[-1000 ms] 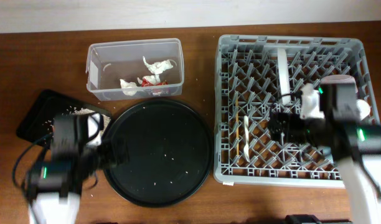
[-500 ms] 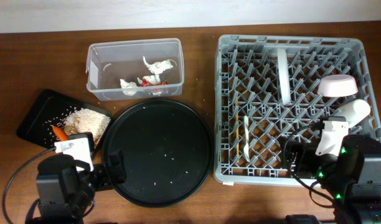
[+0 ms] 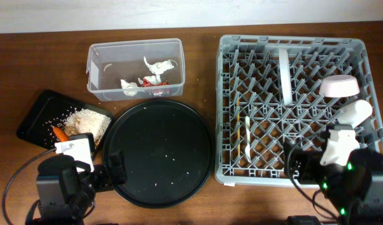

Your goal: Sort waste into correct bins and load items into the dishwasher rack

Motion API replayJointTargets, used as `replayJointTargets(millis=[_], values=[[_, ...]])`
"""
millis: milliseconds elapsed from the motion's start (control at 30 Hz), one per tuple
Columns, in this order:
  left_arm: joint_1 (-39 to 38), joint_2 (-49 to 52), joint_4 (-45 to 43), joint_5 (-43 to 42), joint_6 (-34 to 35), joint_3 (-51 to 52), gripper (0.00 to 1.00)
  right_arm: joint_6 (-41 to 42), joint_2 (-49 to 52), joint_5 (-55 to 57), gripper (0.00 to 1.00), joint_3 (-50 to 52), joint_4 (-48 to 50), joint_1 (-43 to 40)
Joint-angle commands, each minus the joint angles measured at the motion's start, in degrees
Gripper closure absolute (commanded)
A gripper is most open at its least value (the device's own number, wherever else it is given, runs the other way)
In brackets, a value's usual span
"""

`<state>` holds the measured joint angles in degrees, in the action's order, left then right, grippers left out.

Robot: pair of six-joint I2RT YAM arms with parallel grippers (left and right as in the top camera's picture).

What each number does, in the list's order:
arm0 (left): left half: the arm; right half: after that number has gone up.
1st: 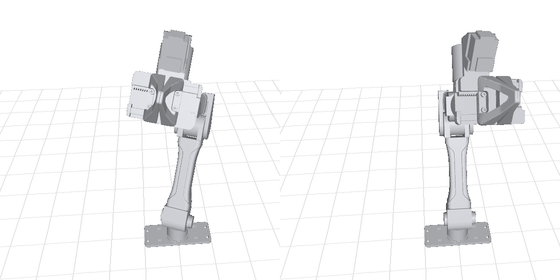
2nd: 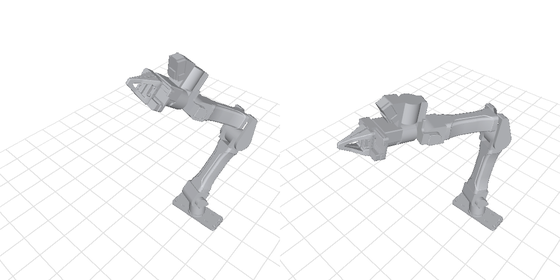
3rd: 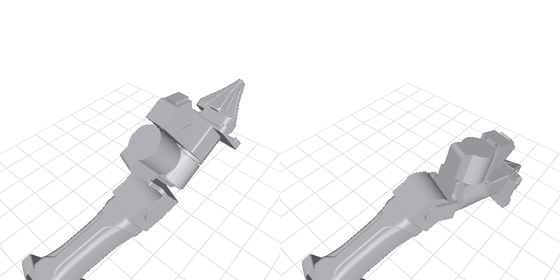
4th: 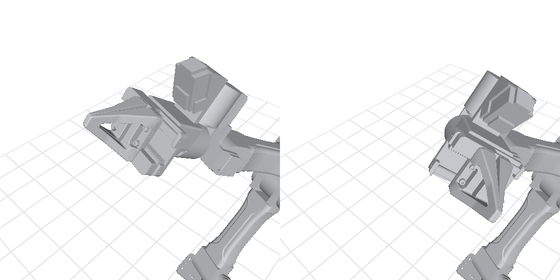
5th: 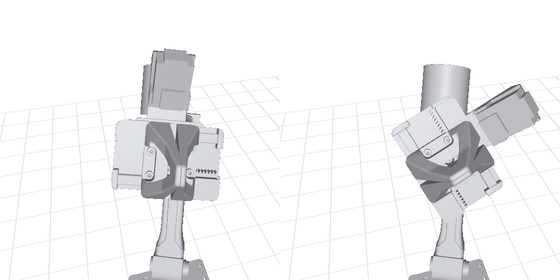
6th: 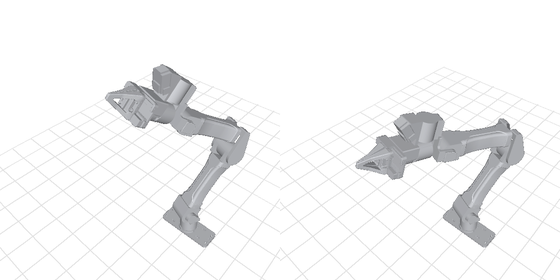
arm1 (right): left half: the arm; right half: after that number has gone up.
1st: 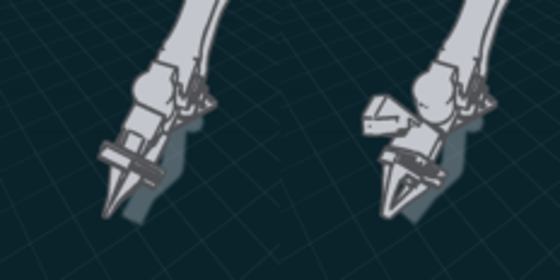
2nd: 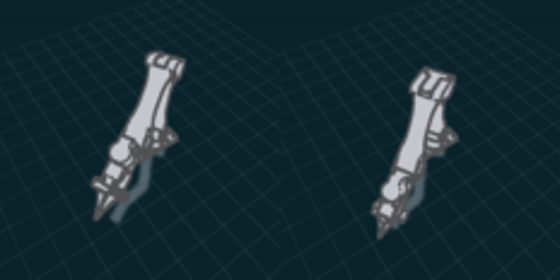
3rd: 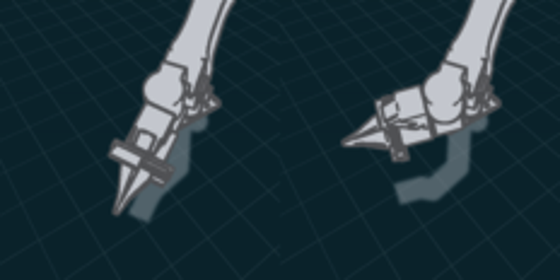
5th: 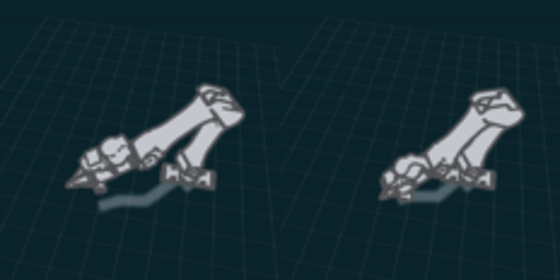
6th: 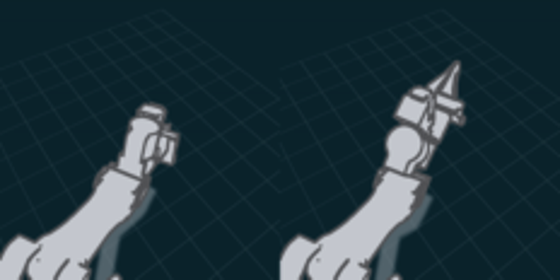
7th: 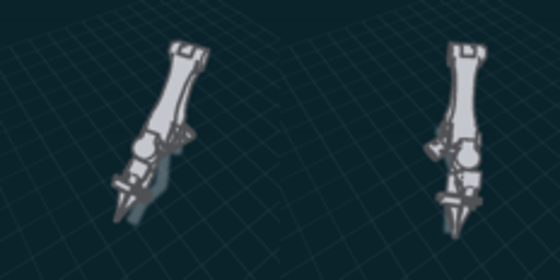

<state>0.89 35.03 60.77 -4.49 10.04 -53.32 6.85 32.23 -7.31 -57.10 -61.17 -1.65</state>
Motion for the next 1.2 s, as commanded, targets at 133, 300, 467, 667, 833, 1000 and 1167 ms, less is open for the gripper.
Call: replayJointTargets(millis=[133,300,467,667,833,1000,1167], values=[[0.0,-0.2,-0.1,-0.2,-0.7,0.5,0.01,-0.6,-21.9,2.2,0.02,17.6,9.7,0.5],[0.0,-0.2,-0.1,-0.2,-0.7,0.5,0.01,-0.4,-32.0,-1.1,0.02,32.9,26.5,0.5],[0.0,-0.2,-0.1,-0.2,-0.7,0.5,0.01,-0.7,-32.0,2.7,0.02,43.8,47.0,2.3],[0.0,-0.2,-0.1,-0.2,-0.7,0.5,0.01,-0.7,-32.0,4.6,0.02,55.0,65.0,2.8],[0.0,-0.2,-0.1,-0.2,-0.7,0.5,0.01,-12.2,-32.0,-0.9,0.02,56.8,61.3,2.9],[0.0,-0.2,-0.1,-0.2,-0.7,0.5,0.01,-12.2,-32.0,-1.1,0.02,56.8,57.3,3.0],[0.0,-0.2,-0.1,-0.2,-0.7,0.5,0.01,-12.2,-32.0,-1.1,0.02,56.8,57.4,3.2]])
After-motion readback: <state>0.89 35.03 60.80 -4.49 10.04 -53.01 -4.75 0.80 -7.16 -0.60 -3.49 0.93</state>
